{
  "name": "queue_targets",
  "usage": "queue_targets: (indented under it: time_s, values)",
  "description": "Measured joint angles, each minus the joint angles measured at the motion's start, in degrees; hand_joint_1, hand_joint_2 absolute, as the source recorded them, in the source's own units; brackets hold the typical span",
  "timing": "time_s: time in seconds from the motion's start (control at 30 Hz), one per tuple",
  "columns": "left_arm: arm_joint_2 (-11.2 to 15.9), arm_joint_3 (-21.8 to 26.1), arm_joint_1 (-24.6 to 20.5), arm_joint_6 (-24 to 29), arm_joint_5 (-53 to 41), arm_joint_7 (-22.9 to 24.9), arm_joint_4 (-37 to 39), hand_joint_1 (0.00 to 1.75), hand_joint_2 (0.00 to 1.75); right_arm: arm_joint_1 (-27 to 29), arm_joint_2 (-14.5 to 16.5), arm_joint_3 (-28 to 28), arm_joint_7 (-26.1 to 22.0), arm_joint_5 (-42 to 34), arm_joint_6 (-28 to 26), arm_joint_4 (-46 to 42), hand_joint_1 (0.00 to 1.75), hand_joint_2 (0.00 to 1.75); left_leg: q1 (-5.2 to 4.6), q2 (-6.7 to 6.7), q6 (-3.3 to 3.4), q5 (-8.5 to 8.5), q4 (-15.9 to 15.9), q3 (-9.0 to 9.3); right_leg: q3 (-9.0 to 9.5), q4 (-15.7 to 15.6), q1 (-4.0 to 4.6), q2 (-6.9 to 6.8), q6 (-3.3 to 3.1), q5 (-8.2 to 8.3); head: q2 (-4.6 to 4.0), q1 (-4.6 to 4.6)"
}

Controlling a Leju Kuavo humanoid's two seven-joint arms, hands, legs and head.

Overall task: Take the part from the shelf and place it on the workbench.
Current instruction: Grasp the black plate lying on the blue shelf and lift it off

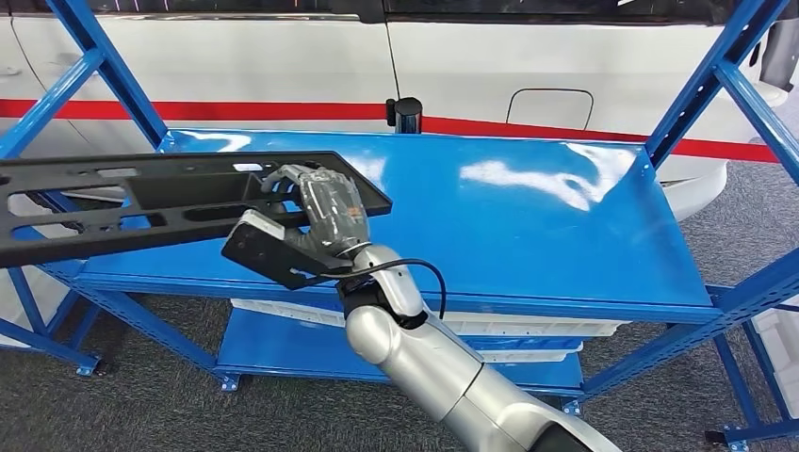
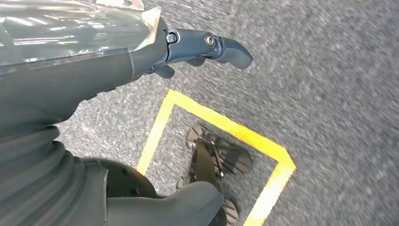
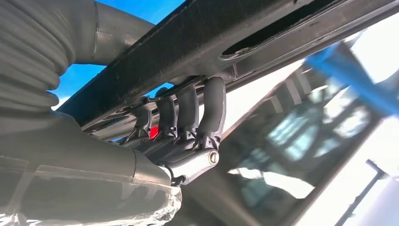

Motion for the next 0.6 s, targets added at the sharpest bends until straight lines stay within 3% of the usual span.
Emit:
queue_targets:
  time_s: [0.33, 0.5, 0.6]
  values:
    - [-0.1, 1.1, 0.9, 2.6, 0.1, 0.6, 0.0, 0.00, 1.75, -2.0, 0.0, 6.2, 0.9, 1.4, -5.2, -3.2, 1.75, 1.75, -0.06, -0.01, 0.00, 0.00, 0.0, 0.04, 0.04, 0.0, -0.01, -0.01, 0.00, 0.00, 0.00, 0.01]
    - [-2.5, 1.1, 1.1, 4.1, -0.6, 0.6, 0.0, 0.00, 1.75, -0.9, -0.1, 5.3, -5.5, 3.9, -9.6, -1.1, 1.75, 1.75, -0.09, -0.06, 0.01, 0.00, 0.0, 0.03, 0.04, 0.0, -0.02, -0.02, 0.00, 0.00, 0.00, 0.02]
    - [-3.3, 1.2, 1.3, 1.8, -0.3, -0.3, -0.1, 0.00, 1.75, 0.7, -0.1, 2.1, -8.3, 5.7, -7.4, -0.2, 1.75, 1.75, -0.09, -0.05, 0.02, -0.01, 0.0, 0.02, 0.04, 0.0, -0.05, -0.02, 0.00, 0.00, 0.00, 0.01]
